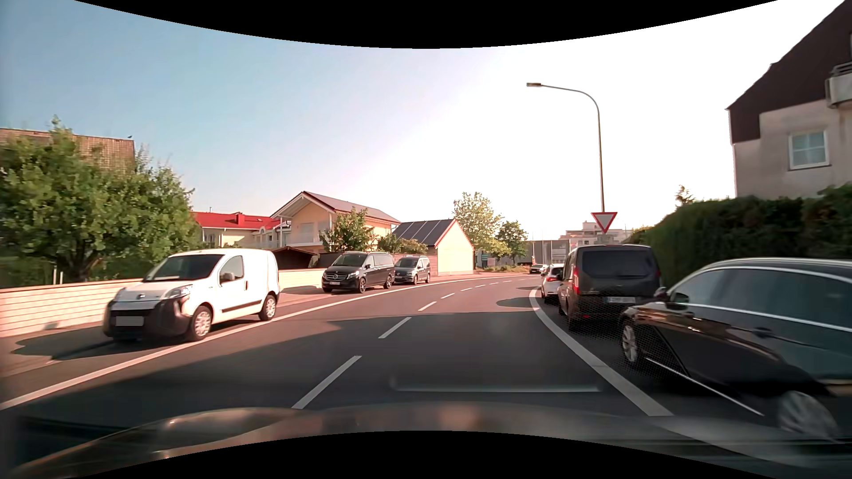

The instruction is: Follow the waypoints while adhering to traffic rules and regulations

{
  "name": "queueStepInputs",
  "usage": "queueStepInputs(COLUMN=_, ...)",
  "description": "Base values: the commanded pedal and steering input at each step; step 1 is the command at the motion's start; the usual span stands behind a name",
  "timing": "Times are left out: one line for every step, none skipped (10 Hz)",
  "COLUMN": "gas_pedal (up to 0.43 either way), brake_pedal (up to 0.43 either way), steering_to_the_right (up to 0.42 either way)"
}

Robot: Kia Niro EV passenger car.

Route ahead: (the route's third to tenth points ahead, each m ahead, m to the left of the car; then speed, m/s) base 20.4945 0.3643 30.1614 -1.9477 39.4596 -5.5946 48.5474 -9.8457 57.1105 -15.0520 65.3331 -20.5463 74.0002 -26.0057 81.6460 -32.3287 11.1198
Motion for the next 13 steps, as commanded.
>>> queueStepInputs(gas_pedal=0.000, brake_pedal=0.000, steering_to_the_right=0.035)
queueStepInputs(gas_pedal=0.000, brake_pedal=0.000, steering_to_the_right=0.037)
queueStepInputs(gas_pedal=0.000, brake_pedal=0.000, steering_to_the_right=0.039)
queueStepInputs(gas_pedal=0.000, brake_pedal=0.000, steering_to_the_right=0.039)
queueStepInputs(gas_pedal=0.000, brake_pedal=0.000, steering_to_the_right=0.040)
queueStepInputs(gas_pedal=0.000, brake_pedal=0.000, steering_to_the_right=0.041)
queueStepInputs(gas_pedal=0.000, brake_pedal=0.000, steering_to_the_right=0.043)
queueStepInputs(gas_pedal=0.000, brake_pedal=0.000, steering_to_the_right=0.045)
queueStepInputs(gas_pedal=0.000, brake_pedal=0.000, steering_to_the_right=0.046)
queueStepInputs(gas_pedal=0.000, brake_pedal=0.000, steering_to_the_right=0.048)
queueStepInputs(gas_pedal=0.000, brake_pedal=0.000, steering_to_the_right=0.049)
queueStepInputs(gas_pedal=0.000, brake_pedal=0.000, steering_to_the_right=0.050)
queueStepInputs(gas_pedal=0.000, brake_pedal=0.000, steering_to_the_right=0.051)
